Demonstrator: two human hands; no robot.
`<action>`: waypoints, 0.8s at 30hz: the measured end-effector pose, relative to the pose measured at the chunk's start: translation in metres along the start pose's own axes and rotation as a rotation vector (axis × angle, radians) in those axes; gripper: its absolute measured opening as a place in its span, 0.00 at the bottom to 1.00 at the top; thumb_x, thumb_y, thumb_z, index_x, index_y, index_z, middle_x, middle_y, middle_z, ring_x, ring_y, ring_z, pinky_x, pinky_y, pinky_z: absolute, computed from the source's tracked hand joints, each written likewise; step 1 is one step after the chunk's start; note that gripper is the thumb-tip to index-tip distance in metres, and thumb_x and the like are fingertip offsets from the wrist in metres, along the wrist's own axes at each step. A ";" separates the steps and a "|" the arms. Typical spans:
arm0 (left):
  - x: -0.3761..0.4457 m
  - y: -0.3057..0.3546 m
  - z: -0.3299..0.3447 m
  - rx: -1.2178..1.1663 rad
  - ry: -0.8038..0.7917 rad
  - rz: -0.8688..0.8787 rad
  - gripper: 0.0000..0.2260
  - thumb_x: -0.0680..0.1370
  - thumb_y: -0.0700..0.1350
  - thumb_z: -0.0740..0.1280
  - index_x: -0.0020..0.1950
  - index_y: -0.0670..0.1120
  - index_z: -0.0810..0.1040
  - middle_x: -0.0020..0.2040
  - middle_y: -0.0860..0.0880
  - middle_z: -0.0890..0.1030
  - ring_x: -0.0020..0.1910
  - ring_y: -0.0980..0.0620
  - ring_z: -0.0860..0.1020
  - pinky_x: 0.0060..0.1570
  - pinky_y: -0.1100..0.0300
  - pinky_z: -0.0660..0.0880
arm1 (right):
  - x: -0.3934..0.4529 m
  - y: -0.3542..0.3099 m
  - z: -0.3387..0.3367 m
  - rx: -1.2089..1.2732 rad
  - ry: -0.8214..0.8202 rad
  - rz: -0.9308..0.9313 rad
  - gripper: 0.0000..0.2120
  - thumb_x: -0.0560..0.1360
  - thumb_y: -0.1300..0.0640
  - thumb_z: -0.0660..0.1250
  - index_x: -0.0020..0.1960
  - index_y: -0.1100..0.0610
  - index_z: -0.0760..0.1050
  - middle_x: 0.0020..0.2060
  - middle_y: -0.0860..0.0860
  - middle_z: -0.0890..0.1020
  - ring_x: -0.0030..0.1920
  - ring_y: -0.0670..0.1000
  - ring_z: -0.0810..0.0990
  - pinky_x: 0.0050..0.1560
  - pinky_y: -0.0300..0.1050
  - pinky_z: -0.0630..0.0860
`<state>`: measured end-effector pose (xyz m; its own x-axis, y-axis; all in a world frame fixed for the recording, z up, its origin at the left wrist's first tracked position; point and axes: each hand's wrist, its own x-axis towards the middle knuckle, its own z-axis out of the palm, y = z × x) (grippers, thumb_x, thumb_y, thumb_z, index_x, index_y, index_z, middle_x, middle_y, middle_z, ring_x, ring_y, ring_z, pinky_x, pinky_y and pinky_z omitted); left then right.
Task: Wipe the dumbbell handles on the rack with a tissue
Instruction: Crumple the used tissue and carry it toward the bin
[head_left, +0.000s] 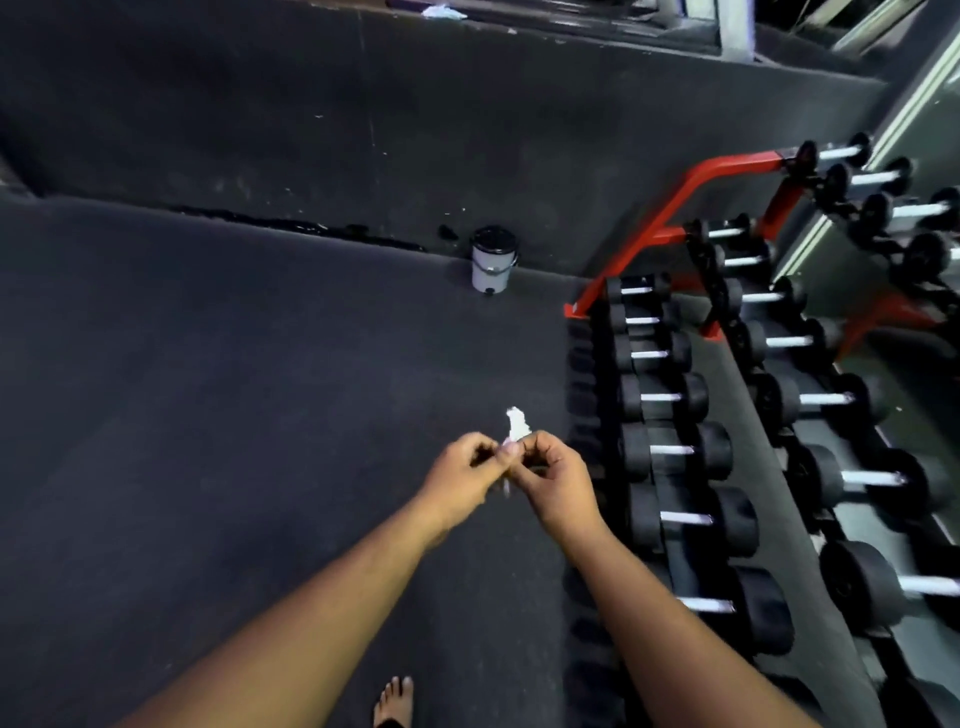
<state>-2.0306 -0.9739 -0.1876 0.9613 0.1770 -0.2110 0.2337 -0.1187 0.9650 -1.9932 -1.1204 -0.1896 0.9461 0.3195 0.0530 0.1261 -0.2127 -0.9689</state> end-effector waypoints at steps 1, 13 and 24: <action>0.007 0.003 -0.003 -0.044 -0.017 -0.013 0.17 0.79 0.56 0.69 0.49 0.42 0.79 0.43 0.41 0.85 0.39 0.50 0.81 0.40 0.54 0.75 | 0.008 -0.001 0.002 -0.029 -0.021 -0.004 0.09 0.75 0.57 0.75 0.40 0.57 0.76 0.35 0.52 0.83 0.37 0.50 0.81 0.42 0.49 0.79; 0.158 0.024 -0.058 -0.345 -0.089 -0.170 0.02 0.81 0.41 0.68 0.49 0.44 0.80 0.41 0.47 0.85 0.39 0.51 0.82 0.46 0.56 0.79 | 0.156 0.006 0.018 -0.097 0.132 0.057 0.05 0.75 0.52 0.74 0.43 0.51 0.79 0.38 0.47 0.84 0.38 0.47 0.82 0.41 0.44 0.78; 0.304 0.060 -0.030 -0.137 0.053 -0.134 0.05 0.83 0.44 0.65 0.52 0.43 0.78 0.45 0.47 0.86 0.43 0.52 0.84 0.44 0.57 0.79 | 0.320 0.046 -0.044 -0.055 0.084 0.189 0.05 0.75 0.55 0.69 0.40 0.51 0.79 0.36 0.47 0.84 0.35 0.47 0.79 0.39 0.49 0.77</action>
<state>-1.7284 -0.8983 -0.1889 0.9131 0.2341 -0.3337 0.3333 0.0428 0.9419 -1.6715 -1.0691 -0.2068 0.9758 0.1912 -0.1061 -0.0420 -0.3122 -0.9491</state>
